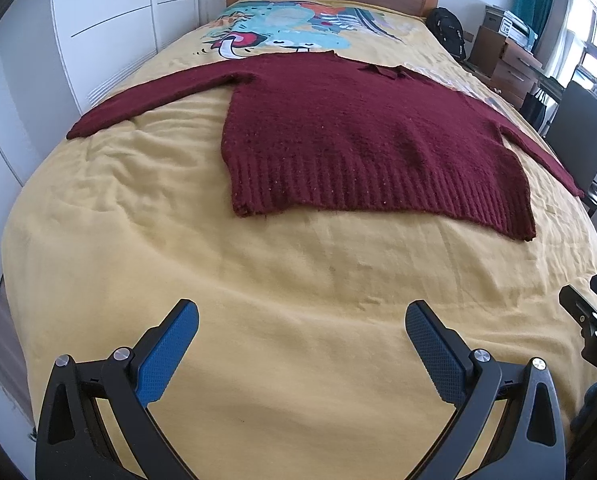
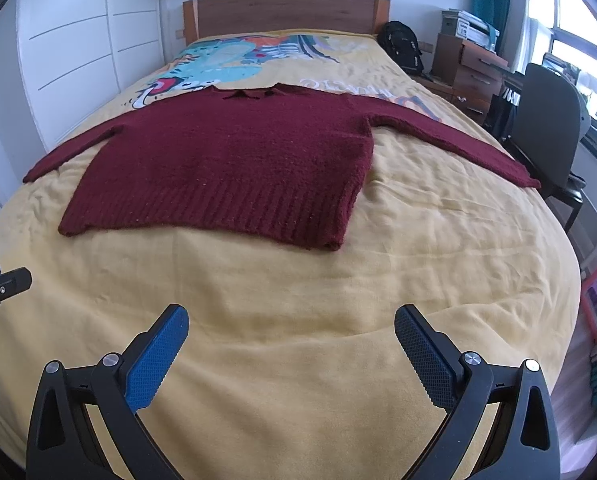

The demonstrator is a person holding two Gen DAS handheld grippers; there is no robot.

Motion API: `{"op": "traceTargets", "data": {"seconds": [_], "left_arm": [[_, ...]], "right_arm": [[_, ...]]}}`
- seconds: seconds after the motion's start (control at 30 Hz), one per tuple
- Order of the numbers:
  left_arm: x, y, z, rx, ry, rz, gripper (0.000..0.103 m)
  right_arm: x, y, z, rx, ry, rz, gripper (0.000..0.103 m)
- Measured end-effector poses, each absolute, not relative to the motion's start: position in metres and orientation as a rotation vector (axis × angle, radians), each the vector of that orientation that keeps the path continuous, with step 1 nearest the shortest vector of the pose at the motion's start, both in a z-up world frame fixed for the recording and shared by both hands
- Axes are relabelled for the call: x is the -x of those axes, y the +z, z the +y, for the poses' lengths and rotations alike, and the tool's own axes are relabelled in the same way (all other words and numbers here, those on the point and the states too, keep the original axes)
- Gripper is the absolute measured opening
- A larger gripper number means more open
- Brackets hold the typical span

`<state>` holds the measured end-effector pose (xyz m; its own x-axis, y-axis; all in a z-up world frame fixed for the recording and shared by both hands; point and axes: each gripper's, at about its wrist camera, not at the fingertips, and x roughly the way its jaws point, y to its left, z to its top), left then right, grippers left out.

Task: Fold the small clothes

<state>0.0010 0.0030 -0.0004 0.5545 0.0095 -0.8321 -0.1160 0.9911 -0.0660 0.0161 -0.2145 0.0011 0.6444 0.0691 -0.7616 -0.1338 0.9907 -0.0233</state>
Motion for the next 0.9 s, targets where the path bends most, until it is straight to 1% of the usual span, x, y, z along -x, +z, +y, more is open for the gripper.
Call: {"op": "traceTargets", "data": {"seconds": [0.9], "left_arm": [[-0.0102,0.0037,0.008,0.133,0.084,0.991,0.102]], "right_arm": [[-0.0235,-0.001,-0.2192,0.047,0.131,0.887,0.103]]}}
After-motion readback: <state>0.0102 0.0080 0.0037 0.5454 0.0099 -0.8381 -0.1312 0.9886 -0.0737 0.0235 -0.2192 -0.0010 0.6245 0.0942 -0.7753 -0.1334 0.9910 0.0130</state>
